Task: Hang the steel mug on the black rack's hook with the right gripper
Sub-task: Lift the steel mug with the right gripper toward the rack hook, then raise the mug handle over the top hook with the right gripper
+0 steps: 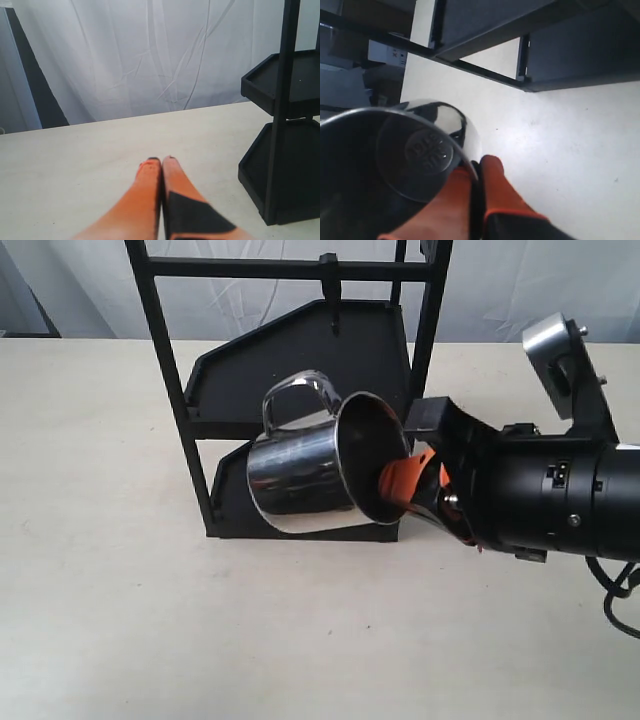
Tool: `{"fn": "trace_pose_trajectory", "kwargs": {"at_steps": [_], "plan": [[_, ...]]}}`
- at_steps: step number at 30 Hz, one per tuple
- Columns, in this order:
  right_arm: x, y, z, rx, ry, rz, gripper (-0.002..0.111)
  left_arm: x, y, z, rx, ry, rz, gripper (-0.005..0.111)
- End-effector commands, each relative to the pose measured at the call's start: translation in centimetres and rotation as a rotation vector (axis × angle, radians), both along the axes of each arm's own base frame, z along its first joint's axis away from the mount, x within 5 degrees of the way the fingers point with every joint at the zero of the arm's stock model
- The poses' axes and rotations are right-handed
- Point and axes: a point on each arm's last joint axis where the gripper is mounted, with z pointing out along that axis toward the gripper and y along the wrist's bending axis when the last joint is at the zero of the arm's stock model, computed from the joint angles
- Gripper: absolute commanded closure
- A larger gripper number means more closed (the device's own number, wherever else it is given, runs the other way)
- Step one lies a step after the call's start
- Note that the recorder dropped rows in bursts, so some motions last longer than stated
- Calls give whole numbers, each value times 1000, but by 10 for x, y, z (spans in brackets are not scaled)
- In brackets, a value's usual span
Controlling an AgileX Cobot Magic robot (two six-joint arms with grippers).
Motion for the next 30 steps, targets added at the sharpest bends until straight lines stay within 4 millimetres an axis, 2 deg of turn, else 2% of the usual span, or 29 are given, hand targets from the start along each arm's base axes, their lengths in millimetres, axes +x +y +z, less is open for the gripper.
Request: {"fn": "trace_pose_trajectory", "kwargs": {"at_steps": [1,9,23,27,28,30], "plan": [[8,-3,1,14,-15,-92,109,0,0,1,-3,-9,-5,105],[27,-2,9,1,-64,-206,109,0,0,1,-3,-9,-5,105],[43,7,-19,-43,63,-261,109,0,0,1,-3,-9,-5,105],[41,10,-20,-35,82,-218,109,0,0,1,-3,-9,-5,105],[35,12,-16,-22,71,-157,109,0,0,1,-3,-9,-5,105],[30,10,-5,10,38,-140,109,0,0,1,-3,-9,-5,105]]}}
